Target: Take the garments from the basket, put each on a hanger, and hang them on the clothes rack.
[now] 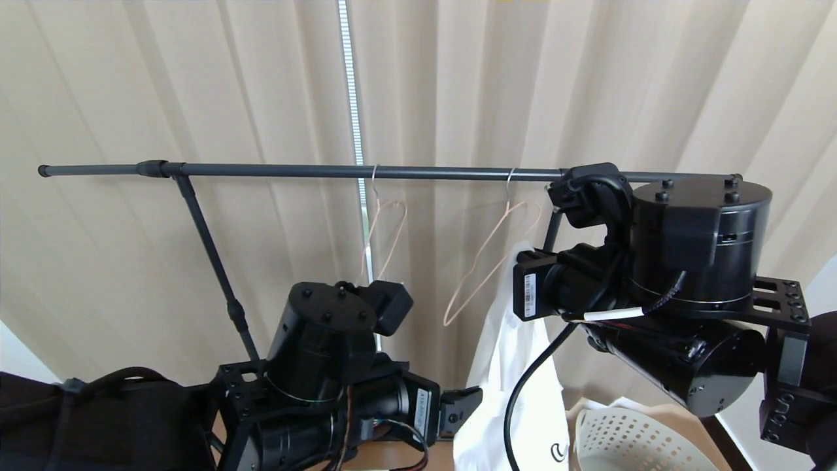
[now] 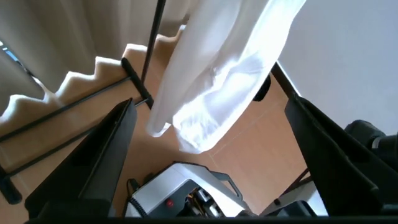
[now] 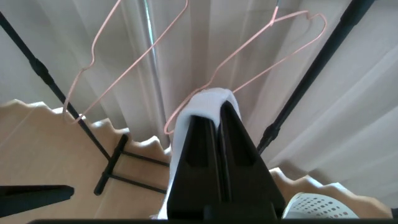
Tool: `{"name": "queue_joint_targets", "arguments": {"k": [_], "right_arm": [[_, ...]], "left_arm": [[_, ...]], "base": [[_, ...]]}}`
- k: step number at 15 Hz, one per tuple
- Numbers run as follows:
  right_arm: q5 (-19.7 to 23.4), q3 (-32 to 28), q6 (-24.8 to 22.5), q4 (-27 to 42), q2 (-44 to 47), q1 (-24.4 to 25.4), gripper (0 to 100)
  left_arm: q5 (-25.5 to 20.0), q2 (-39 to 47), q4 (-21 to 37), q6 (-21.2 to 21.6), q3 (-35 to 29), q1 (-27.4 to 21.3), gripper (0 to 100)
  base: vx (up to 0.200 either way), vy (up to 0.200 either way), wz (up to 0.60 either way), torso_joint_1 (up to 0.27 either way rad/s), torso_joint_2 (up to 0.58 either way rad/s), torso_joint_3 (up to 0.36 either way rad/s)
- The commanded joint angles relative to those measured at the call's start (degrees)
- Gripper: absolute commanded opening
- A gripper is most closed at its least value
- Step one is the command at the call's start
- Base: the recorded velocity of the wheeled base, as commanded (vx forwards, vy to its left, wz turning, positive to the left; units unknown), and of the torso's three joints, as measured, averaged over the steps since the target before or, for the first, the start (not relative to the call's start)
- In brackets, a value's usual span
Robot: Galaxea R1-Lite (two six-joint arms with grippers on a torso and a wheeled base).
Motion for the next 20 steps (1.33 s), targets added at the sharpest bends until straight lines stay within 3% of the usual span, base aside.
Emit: {"name": "queue_joint_targets", "arguments": {"k": [1,6,8,9,16,20], "right_arm": [[0.01,0.81,-0.01,-0.05,-1.28,0.87,0],[0.01,1.78,-0.10,0.13,-3.65,2.18,0],[0.01,3.27,-0.18,0.13,-4.88,2.62,0],[-0.07,3.36,-0.18,0.13,-5.06,2.71,0],[-0.07,4.68,-0.53,0.13,-8.31,4.03,0],[-0.07,4.68,-0.53,0.21,-8.84,4.03,0]], "left_arm": [[3.25,4.72,-0.03,-0.10,-3.87,-1.66,100],[11.25,12.11,-0.38,-1.77,-9.75,-1.40,100],[19.07,16.24,-0.46,-1.94,-12.21,-0.34,100],[20.12,16.85,-0.46,-2.12,-12.39,-0.34,100],[22.41,23.36,-0.29,-1.94,-19.86,-0.34,100],[22.50,27.40,-0.29,-1.85,-20.30,-0.69,100]], "base": [[0.000,0.000,0.00,0.000,0.00,0.000],[0.000,0.000,0.00,0.000,0.00,0.000],[0.000,0.000,0.00,0.000,0.00,0.000],[0.000,0.000,0.00,0.000,0.00,0.000],[0.000,0.000,0.00,0.000,0.00,0.000],[0.000,0.000,0.00,0.000,0.00,0.000]]}}
